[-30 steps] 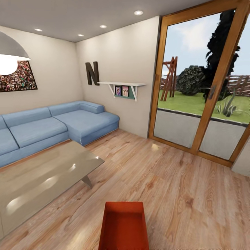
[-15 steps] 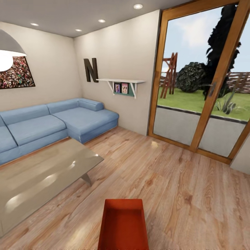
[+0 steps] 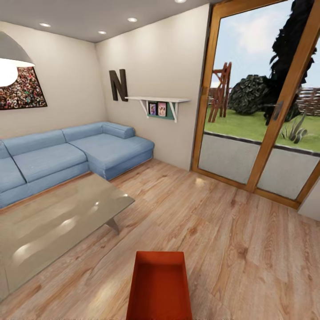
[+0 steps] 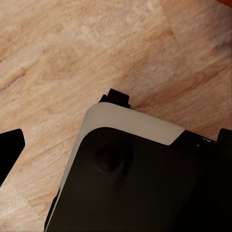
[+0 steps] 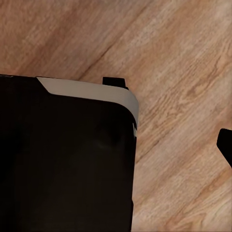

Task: Move the two storage containers from the living room to the garage. In the garage, place one container on the floor and stack the other container on top of it (either order is fine).

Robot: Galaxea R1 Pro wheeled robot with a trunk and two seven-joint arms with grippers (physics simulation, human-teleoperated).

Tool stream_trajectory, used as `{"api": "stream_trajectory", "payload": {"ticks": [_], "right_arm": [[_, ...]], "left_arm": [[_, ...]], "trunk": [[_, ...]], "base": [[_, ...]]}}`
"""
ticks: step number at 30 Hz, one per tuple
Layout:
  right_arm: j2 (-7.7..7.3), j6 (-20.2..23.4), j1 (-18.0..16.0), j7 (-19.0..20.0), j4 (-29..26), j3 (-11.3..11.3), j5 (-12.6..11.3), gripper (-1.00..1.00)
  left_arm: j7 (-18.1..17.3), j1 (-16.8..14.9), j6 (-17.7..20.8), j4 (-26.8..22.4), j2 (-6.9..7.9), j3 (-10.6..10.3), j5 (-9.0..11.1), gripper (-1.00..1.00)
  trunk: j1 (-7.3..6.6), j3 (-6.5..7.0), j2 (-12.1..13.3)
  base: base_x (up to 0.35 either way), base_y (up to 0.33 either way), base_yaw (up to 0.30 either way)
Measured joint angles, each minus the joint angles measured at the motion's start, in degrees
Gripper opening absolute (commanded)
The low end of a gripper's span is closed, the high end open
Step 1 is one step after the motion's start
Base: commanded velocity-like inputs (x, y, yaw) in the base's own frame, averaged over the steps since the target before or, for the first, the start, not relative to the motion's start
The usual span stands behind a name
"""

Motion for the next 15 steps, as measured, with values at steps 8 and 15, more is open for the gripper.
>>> {"api": "stream_trajectory", "payload": {"ticks": [8,15], "right_arm": [[0.01,-0.02,0.00,0.02,0.01,0.06,0.05,1.00],[0.01,0.01,0.00,0.02,0.00,0.18,0.35,1.00]], "left_arm": [[-0.03,0.00,0.00,0.00,0.00,0.00,0.00,1.00],[-0.05,0.00,0.00,0.00,0.00,0.00,0.00,1.00]], "trunk": [[0.00,-0.74,0.00],[0.00,-1.39,0.00]], "base": [[0.000,0.000,0.062],[0.000,0.000,0.062]]}}
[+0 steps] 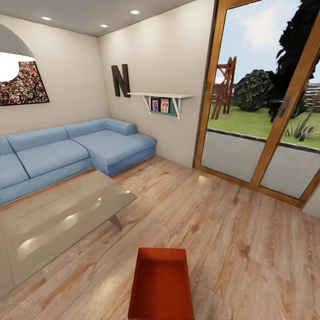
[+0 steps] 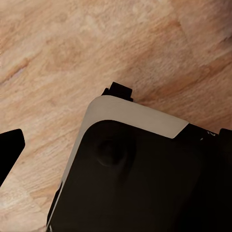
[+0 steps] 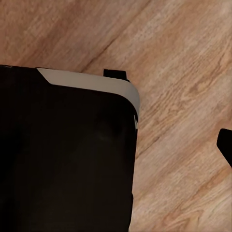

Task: Move the two storage containers from the living room to the garage. In the garage, place one container on the floor and stack the other container on top of it (either order is fine).

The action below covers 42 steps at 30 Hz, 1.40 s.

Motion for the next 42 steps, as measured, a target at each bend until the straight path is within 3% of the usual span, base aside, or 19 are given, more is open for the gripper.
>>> {"api": "stream_trajectory", "payload": {"ticks": [42], "right_arm": [[0.00,-0.03,0.00,0.00,0.01,-0.02,-0.03,1.00]], "left_arm": [[0.04,0.00,0.00,0.00,0.00,0.00,0.00,1.00]], "trunk": [[0.00,-3.89,0.00]], "base": [[0.000,0.000,0.062]]}}
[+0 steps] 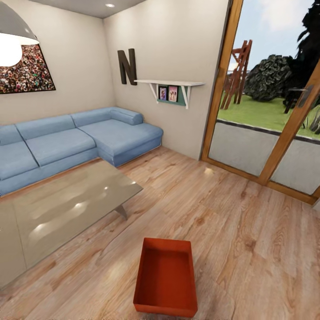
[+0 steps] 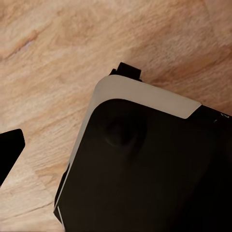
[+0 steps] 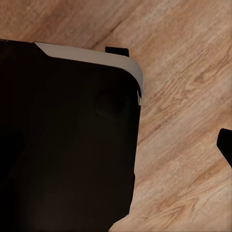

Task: Move the two storage containers from the living room to the garage. In the garage, place one container on the floor and stack the other container on top of it (either order is fine).

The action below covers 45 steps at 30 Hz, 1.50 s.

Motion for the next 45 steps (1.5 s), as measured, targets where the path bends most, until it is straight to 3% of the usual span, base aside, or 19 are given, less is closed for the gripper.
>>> {"api": "stream_trajectory", "payload": {"ticks": [45], "right_arm": [[-0.16,0.00,0.00,0.00,0.00,-0.10,-0.35,1.00]], "left_arm": [[-0.02,-0.01,0.00,0.01,0.00,0.00,0.00,1.00]], "trunk": [[0.00,-4.17,0.00]], "base": [[0.000,0.000,0.035]]}}
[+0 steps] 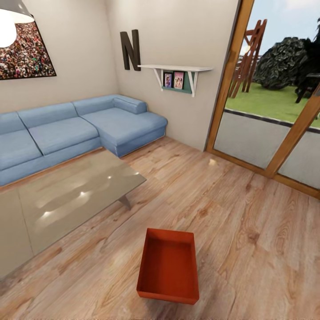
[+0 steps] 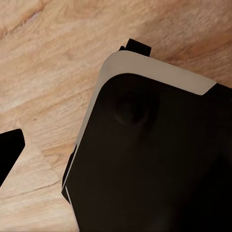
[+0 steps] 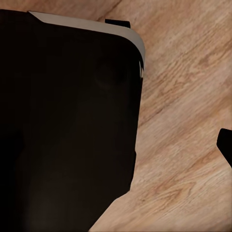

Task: Move the two storage containers from the living room to the garage. In the garage, place one container on the floor and stack the other container on top of it (either order is fine).

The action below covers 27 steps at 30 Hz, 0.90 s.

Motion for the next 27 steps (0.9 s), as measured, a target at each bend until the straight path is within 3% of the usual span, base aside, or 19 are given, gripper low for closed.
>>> {"api": "stream_trajectory", "payload": {"ticks": [27], "right_arm": [[0.07,0.00,0.00,0.00,0.00,0.02,0.03,1.00]], "left_arm": [[0.00,0.00,0.00,0.00,0.00,0.00,0.00,1.00]], "trunk": [[0.00,-2.50,0.00]], "base": [[0.000,0.000,0.000]]}}
